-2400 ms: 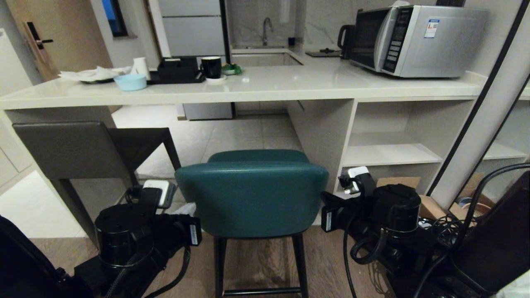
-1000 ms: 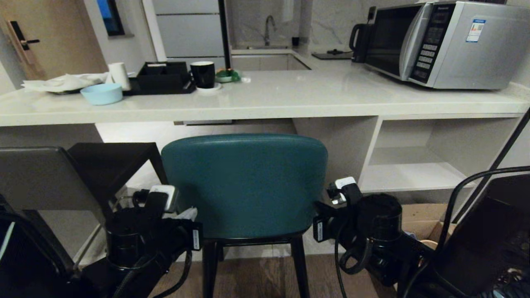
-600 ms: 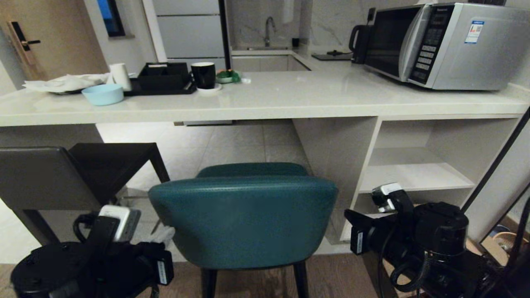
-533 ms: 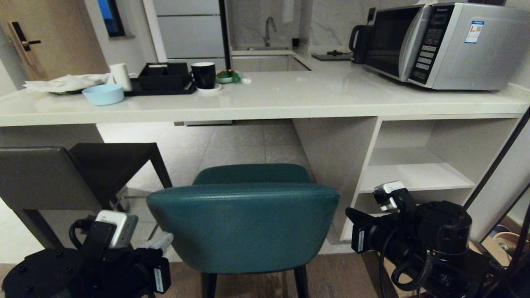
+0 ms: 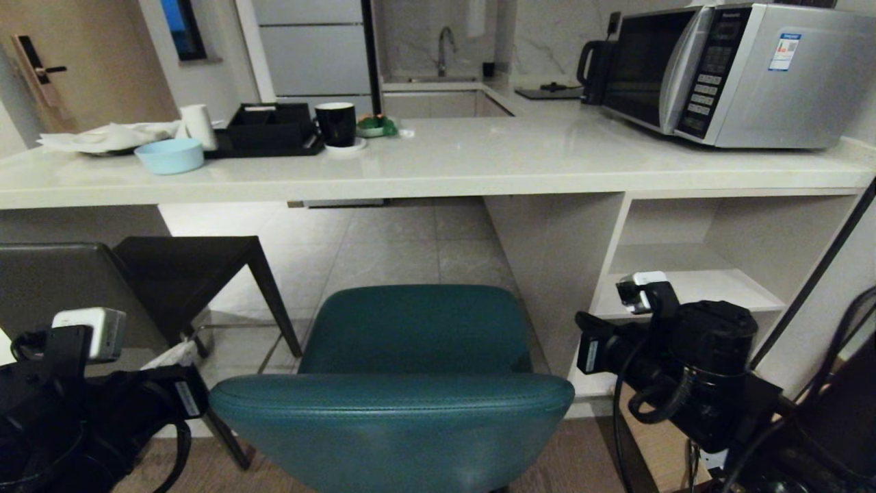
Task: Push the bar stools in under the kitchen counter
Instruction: Push the blue chair back under the dining table
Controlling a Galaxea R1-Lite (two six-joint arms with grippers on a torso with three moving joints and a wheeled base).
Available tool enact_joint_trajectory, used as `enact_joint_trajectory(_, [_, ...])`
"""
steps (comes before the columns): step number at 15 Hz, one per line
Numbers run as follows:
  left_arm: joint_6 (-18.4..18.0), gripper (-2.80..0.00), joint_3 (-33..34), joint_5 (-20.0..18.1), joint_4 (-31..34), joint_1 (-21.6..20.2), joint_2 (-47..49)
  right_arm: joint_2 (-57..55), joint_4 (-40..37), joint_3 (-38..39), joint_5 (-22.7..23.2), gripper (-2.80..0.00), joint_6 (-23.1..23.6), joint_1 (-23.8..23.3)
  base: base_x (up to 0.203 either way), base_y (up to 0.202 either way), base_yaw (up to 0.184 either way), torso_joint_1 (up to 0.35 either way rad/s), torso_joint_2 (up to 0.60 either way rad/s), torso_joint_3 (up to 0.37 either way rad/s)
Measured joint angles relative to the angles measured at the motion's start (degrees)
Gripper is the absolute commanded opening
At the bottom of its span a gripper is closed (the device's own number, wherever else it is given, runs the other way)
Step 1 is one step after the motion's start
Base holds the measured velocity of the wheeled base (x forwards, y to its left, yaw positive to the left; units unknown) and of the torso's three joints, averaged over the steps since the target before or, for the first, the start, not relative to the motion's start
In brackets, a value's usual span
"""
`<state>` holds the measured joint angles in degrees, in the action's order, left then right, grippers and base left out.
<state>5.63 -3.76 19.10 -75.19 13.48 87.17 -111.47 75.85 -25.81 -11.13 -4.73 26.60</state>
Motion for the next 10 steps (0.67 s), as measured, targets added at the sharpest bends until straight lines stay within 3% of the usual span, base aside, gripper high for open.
enact_joint_trajectory(2, [-0.4,-2.80,-1.9,-1.1,0.0,-0.4,1.9,-2.9,-0.1,-3.3,0.0,-2.80,0.4,0.5,0.000,0.000,0.000,0.000,0.00,0.000])
enact_joint_trajectory(5, [-0.2,-2.80,-2.3,-2.6,-0.4,3.1,5.1,-7.0,-0.2,-5.6,-0.4,-2.80,0.8,3.3,0.000,0.000,0.000,0.000,0.00,0.000])
enact_joint_trajectory(7, [-0.3,-2.80,-0.8,-7.6,0.0,3.4,6.1,-8.3,0.2,-5.5,-1.3,-2.80,0.7,4.5,0.000,0.000,0.000,0.000,0.00,0.000])
enact_joint_trajectory(10, [-0.4,-2.80,1.2,-13.2,0.1,0.3,7.6,-9.2,2.1,-3.1,-1.5,-2.80,0.3,4.9,0.000,0.000,0.000,0.000,0.00,0.000])
